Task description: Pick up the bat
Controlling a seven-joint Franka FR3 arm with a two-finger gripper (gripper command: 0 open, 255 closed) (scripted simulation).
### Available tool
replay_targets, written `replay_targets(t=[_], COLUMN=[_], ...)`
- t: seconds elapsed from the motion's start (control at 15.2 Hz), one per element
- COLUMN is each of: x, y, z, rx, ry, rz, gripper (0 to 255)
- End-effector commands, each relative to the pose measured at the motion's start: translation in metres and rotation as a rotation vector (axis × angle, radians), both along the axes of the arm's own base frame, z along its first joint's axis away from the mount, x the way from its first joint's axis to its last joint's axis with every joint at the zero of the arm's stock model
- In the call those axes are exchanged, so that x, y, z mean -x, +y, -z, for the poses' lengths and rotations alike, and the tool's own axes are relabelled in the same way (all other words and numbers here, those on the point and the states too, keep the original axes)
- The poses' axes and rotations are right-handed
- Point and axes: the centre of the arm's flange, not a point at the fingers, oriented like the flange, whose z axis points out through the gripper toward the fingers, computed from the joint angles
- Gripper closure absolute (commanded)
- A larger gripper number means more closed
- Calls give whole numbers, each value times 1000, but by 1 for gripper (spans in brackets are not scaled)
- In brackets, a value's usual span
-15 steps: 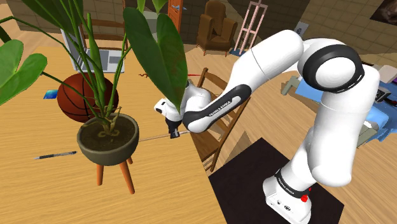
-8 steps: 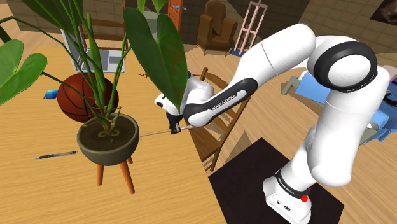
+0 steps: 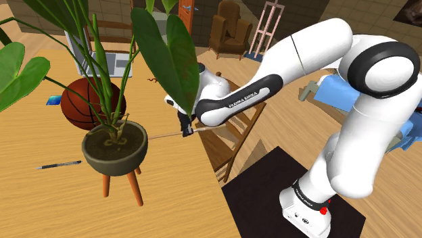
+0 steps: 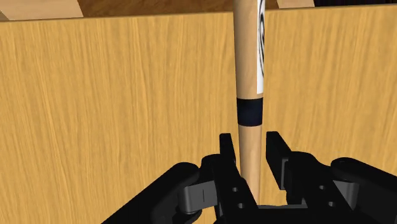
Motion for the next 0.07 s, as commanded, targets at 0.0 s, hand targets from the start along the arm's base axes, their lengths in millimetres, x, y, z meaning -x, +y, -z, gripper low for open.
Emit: replay_targets(t=[0.0], x=[0], y=[0], z=[-4], rx=[0], ry=[0], rz=[0], gripper=[255])
